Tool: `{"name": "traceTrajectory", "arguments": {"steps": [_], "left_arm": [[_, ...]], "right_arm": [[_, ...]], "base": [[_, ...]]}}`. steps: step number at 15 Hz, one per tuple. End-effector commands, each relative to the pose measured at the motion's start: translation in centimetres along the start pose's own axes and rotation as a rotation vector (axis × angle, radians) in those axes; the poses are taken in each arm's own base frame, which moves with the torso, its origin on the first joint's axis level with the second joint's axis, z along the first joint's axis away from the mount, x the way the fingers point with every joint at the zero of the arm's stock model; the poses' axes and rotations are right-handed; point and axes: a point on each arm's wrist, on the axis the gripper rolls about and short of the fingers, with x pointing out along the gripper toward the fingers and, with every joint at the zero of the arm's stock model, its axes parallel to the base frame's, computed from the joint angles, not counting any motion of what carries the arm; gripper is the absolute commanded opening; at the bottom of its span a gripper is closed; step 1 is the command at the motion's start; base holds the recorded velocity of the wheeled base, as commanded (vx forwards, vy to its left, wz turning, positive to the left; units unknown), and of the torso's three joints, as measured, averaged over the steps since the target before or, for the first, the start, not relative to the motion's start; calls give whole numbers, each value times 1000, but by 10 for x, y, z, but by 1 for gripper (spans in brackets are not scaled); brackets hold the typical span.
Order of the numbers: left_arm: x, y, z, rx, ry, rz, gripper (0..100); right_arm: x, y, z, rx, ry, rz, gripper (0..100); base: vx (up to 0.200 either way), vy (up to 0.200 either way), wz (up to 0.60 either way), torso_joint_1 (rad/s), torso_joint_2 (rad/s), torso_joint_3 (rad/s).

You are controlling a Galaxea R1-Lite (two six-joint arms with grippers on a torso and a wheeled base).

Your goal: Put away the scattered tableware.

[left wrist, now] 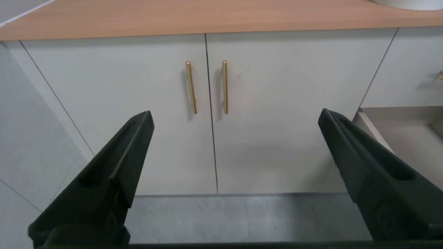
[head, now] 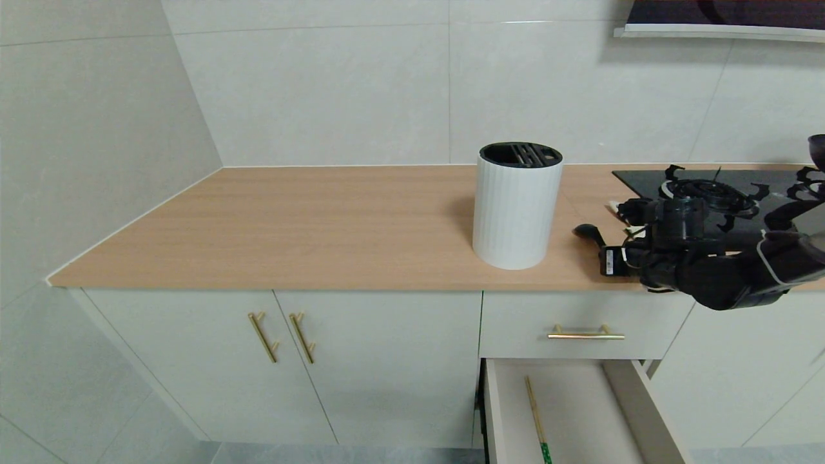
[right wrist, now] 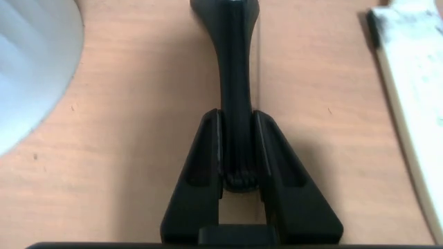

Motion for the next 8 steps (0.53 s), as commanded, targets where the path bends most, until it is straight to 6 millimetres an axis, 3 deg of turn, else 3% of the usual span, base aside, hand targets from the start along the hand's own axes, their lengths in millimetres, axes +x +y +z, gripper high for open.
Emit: {"name": "traceTrajectory", "arguments": {"steps": [1,8], "left_arm": [[0,0,0,0,2,0,100],[0,0,0,0,2,0,100]], "right_arm": [[-33,0,5,-2,-10,7,0],[-125,0,-17,4,64,33,0]], "base": [[0,0,0,0,0,0],[0,0,0,0,0,0]]}}
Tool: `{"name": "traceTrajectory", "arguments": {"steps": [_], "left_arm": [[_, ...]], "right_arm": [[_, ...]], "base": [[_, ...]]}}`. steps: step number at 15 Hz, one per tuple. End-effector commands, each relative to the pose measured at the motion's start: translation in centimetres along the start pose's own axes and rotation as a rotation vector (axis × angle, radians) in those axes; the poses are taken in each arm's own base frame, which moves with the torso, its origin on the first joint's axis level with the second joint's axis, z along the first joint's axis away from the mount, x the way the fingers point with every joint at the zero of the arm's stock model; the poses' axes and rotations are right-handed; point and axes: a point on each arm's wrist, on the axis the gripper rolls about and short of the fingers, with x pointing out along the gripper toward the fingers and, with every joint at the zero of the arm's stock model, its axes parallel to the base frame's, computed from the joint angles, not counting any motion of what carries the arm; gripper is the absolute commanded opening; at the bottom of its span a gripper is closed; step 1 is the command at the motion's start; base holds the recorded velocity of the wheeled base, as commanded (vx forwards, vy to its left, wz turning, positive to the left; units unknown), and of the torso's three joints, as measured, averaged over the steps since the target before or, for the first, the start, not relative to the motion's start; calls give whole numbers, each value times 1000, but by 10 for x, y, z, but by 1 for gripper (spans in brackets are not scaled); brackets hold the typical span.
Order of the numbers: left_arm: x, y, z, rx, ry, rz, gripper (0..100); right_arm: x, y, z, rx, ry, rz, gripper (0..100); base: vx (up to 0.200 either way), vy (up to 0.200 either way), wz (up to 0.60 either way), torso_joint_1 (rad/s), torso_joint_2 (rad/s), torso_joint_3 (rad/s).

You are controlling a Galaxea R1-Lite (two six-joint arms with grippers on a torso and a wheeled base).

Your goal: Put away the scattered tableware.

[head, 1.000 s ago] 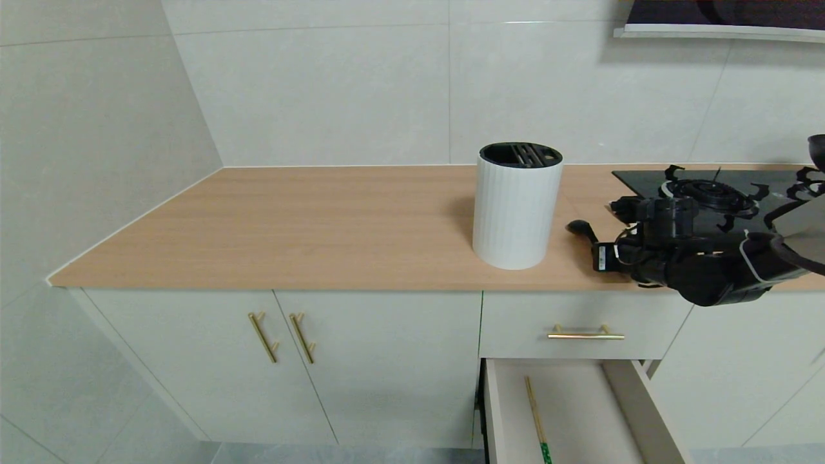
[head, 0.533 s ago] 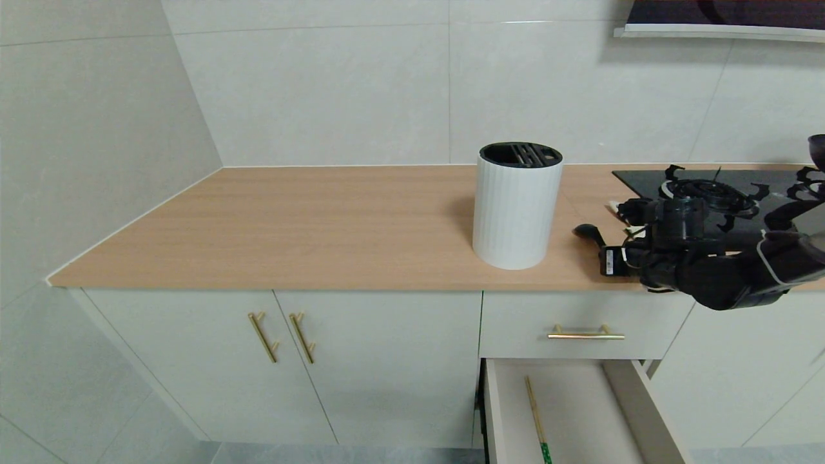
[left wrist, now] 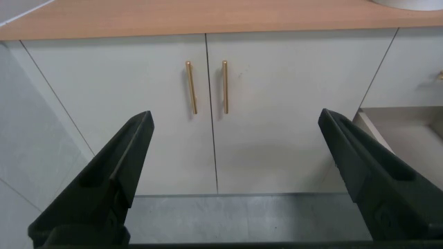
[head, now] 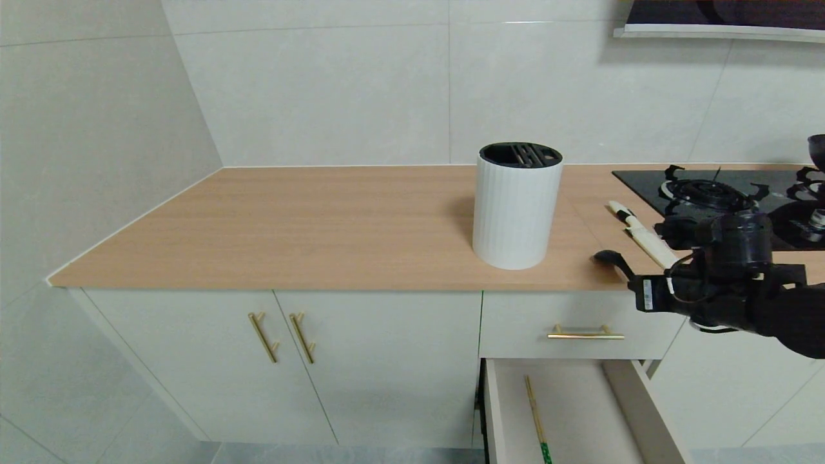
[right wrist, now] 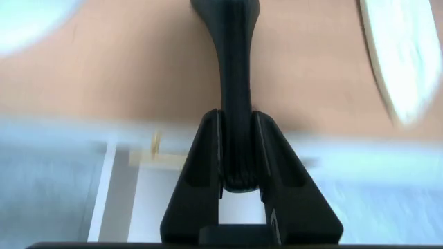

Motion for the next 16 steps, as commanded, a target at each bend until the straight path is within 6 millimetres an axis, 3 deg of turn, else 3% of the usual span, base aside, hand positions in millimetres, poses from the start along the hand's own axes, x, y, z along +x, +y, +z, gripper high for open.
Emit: {"name": "traceTrajectory", "arguments": {"steps": [1,2,5,11,16], "left_arm": [[0,0,0,0,2,0,100],[0,0,0,0,2,0,100],[0,0,0,0,2,0,100],[0,0,0,0,0,0,100],[0,0,0,0,2,0,100]], "right_arm": [[-47,2,0,18,-38,31,0],[-70,4,-7,12,-42,70,0],[-100,6,-19,-1,-60,134,0],[-98,4,-52,-18,52,131,0],[-95,5,-59,-27,85,135,0]], "base": [[0,0,0,0,0,0],[0,0,0,0,0,0],[0,0,0,0,0,0],[0,0,0,0,0,0],[0,0,0,0,0,0]]}}
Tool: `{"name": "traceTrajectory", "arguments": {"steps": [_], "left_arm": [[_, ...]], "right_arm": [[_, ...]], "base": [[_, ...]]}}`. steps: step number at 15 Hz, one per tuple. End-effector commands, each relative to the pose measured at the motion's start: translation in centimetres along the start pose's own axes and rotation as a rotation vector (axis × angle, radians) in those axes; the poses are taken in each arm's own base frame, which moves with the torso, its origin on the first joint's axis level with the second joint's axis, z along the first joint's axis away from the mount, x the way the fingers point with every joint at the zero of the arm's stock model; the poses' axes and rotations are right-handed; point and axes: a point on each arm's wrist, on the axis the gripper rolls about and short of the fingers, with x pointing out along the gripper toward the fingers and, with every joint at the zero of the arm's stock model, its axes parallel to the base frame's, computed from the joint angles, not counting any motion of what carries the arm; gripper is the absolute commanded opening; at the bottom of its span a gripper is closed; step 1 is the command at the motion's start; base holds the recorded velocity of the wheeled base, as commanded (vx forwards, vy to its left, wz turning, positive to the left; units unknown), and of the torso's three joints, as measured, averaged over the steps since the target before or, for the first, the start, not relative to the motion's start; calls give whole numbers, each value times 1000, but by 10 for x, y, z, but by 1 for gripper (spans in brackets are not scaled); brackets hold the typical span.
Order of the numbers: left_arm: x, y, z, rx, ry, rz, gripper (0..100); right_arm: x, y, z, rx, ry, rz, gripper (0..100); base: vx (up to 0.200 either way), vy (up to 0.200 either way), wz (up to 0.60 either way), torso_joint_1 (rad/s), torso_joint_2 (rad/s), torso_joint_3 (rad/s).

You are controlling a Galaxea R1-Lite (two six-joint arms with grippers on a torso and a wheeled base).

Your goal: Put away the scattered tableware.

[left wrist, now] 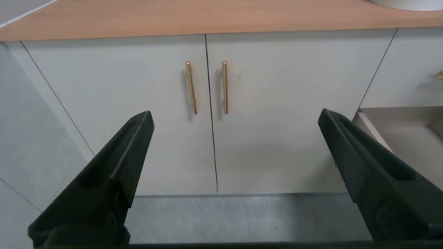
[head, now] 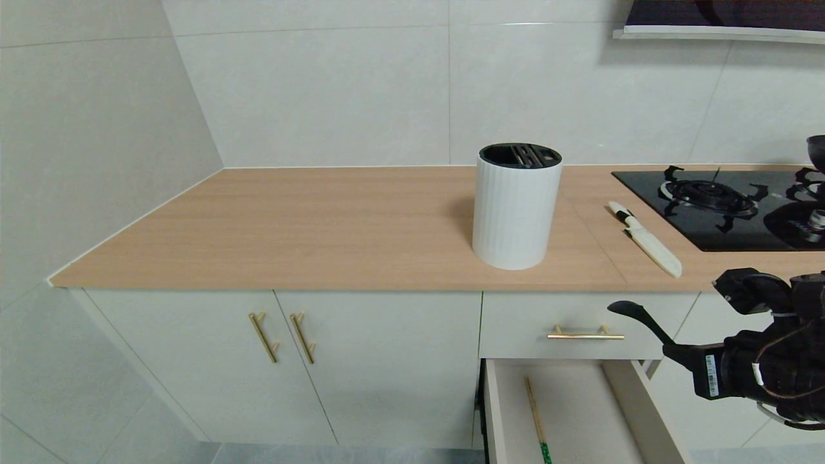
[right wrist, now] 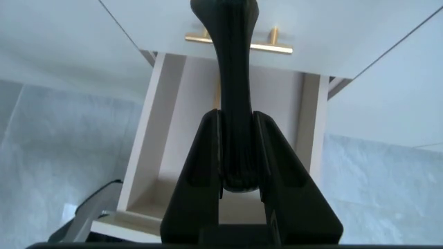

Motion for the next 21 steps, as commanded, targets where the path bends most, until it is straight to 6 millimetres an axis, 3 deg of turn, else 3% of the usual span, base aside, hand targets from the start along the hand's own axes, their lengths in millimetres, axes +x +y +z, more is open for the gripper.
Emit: {"name": "traceTrajectory", "arguments": {"steps": [1,6,21], "left_arm": [[0,0,0,0,2,0,100],[0,0,0,0,2,0,100],[0,0,0,0,0,0,100]], "right_arm": [[4,2,-3,-8,22,7,0],[11,3,-7,-10,56,6,0],[31,3,-19,-11,106,-1,0]], "base": [[0,0,0,0,0,0],[0,0,0,-57,121,70],[0,0,0,-173,469,290]]}}
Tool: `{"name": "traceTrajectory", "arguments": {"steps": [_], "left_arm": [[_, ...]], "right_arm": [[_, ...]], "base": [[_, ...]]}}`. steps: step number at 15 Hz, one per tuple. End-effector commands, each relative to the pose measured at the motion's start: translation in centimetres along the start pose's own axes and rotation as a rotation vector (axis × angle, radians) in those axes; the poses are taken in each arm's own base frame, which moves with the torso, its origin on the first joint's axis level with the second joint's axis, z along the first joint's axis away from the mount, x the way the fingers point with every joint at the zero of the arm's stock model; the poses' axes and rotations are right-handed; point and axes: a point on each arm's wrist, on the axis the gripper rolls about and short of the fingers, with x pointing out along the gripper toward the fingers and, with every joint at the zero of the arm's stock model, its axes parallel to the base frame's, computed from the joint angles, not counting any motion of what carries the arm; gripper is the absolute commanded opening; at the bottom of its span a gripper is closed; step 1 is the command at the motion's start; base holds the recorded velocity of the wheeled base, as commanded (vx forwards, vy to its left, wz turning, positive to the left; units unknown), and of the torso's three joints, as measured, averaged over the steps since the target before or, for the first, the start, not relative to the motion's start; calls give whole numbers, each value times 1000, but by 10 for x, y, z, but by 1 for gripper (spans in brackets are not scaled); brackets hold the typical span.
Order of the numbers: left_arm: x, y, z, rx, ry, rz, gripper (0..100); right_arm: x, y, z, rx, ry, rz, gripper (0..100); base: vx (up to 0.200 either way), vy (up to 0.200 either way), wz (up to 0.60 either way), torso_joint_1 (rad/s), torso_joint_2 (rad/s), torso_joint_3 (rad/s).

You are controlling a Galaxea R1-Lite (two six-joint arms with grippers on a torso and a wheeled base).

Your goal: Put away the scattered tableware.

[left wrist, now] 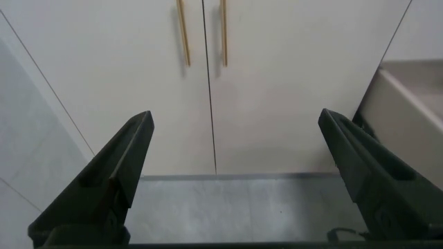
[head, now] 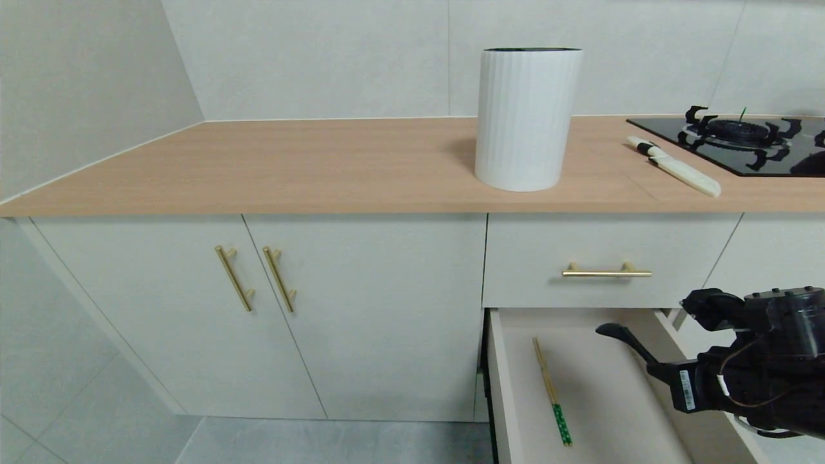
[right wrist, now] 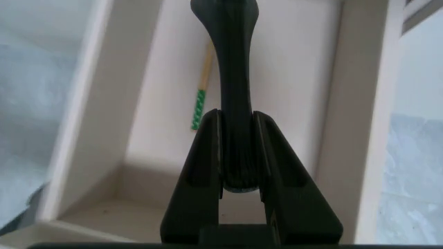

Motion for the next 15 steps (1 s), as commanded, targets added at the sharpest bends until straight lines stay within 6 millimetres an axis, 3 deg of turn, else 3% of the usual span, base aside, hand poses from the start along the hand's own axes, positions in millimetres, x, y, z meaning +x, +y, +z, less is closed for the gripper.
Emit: {"name": "traceTrajectory", "arguments": {"steps": [1,5,10,13,15], "left_arm": [[0,0,0,0,2,0,100],[0,0,0,0,2,0,100],[0,0,0,0,2,0,100],[0,0,0,0,0,0,100],[0,0,0,0,2,0,100]], "right_arm": [[2,0,-1,0,12,0,0],[2,0,-1,-1,12,1,0],[3,0,-2,0,13,1,0],[14,5,-6,-16,47,12,0],[32,10,-7,-16,54,-21,0]], "base": [[0,0,0,-124,456,325],[0,0,0,-83,377,279],[0,0,0,-11,39,34],[0,0,0,0,0,0],[0,0,0,0,0,0]]}}
